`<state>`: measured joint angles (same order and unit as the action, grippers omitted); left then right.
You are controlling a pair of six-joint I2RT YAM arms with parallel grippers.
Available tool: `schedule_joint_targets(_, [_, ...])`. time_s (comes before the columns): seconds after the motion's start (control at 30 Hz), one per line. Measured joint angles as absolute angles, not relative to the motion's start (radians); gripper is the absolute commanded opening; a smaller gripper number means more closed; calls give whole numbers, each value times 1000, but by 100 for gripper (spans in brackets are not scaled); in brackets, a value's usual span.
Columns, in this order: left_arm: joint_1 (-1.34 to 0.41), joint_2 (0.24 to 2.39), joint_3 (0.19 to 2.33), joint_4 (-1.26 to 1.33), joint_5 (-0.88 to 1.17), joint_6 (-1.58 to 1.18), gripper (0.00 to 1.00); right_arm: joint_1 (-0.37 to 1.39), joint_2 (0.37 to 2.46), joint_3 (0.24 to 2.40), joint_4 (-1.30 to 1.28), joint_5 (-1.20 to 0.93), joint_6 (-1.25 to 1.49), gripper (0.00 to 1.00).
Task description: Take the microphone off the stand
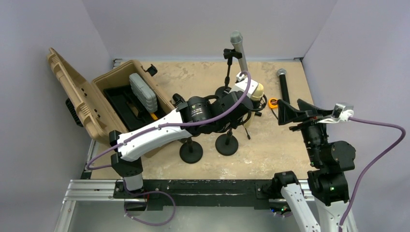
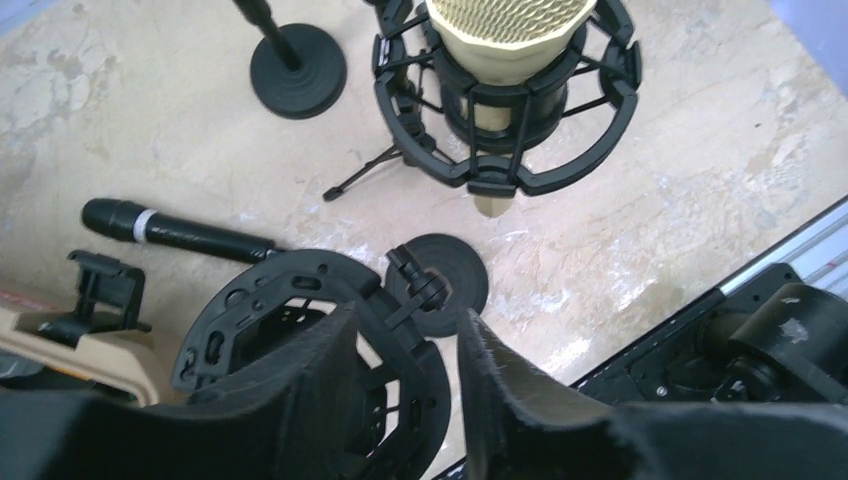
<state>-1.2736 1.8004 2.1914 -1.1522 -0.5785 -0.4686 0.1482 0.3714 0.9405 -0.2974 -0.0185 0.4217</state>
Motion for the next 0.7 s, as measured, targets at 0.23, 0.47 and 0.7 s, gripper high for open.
schedule_joint_targets(0.23, [-1270, 1761, 2080, -1021, -484, -445, 32, 148, 355, 940, -298, -19, 422, 88])
schedule_joint_targets(0.47, [-1270, 1805, 2189, -1068, -467, -461, 32, 148, 342, 940, -296, -19, 423, 88])
schedule_joint_targets(0.7, [-1270, 1860, 2204, -1116, -473, -487, 32, 148, 342, 940, -295, -19, 424, 88])
